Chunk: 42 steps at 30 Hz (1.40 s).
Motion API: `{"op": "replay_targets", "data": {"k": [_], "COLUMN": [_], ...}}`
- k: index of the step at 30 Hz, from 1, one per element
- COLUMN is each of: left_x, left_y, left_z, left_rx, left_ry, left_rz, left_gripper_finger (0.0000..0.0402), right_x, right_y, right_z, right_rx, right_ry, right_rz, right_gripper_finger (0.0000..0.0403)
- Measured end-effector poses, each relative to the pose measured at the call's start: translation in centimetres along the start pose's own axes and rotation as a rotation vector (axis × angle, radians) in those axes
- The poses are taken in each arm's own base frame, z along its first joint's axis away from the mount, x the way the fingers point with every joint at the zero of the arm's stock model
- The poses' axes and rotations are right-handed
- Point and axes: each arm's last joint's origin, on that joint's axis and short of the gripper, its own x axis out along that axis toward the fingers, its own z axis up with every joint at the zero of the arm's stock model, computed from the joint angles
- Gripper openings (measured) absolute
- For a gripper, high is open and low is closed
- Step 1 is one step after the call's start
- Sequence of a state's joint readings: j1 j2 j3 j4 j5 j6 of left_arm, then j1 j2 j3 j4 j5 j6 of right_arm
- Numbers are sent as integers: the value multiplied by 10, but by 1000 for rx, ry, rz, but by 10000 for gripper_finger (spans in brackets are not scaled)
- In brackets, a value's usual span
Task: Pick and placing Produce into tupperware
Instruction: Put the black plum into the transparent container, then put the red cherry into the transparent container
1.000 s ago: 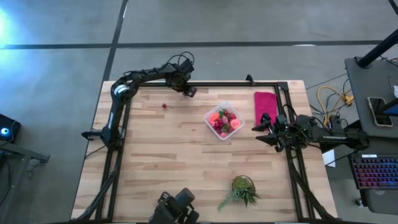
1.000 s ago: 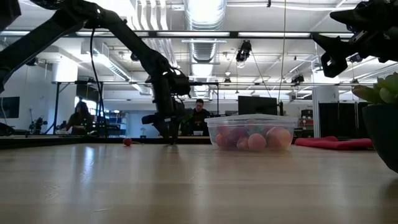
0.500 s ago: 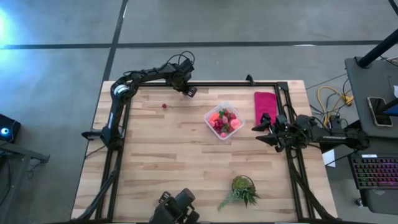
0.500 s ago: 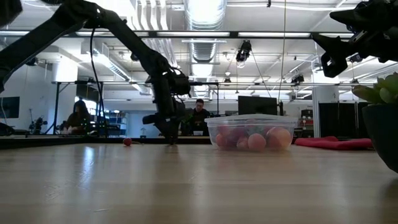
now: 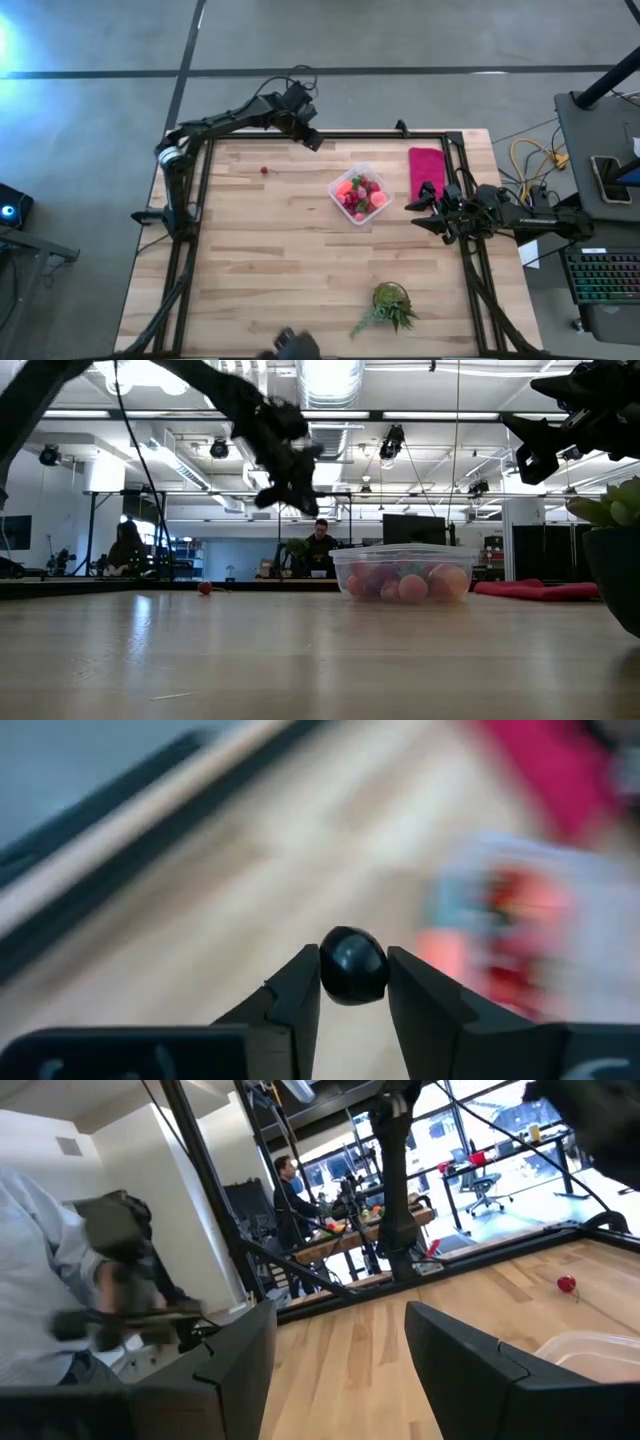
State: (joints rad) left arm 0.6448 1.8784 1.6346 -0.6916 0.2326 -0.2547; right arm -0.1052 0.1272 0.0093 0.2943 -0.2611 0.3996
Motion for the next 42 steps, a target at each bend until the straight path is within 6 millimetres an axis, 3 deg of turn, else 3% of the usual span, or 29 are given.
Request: {"op": "replay_targets", "data": {"k": [4, 10, 12, 16, 22, 29, 32, 36, 38, 42], "left_x": [-15, 3, 15, 38, 50, 39, 21, 0, -6, -15], "left_y": [-53, -130, -146, -156, -158, -157, -141, -102, -83, -43], "left_z": [-8, -36, -41, -51, -57, -57, -67, -95, -104, -109], "left_rx": [114, 298, 389, 508, 476, 487, 606, 788, 827, 720], "left_ry": [-26, -49, -92, -120, -100, -93, 74, 414, 475, 497], "left_rz": [-192, -310, -291, -118, -71, -50, 52, 370, 481, 405], "left_gripper_finger": [89, 101, 103, 108, 164, 257, 269, 272, 272, 272], "right_x": [0, 0, 0, 0, 0, 0, 0, 0, 0, 1], "right_y": [0, 0, 0, 0, 0, -1, -1, -1, -1, -1], "right_z": [0, 0, 0, 0, -1, -1, -1, -1, -1, -1], "right_rx": [0, 1, 1, 1, 2, 3, 3, 3, 4, 4], "right_ry": [0, 2, 2, 2, 5, 9, 9, 11, 13, 15], "right_rz": [0, -1, -1, -1, -2, -4, -4, -4, -6, -6], "right_gripper_finger": [215, 215, 215, 215, 215, 215, 215, 215, 215, 215]}}
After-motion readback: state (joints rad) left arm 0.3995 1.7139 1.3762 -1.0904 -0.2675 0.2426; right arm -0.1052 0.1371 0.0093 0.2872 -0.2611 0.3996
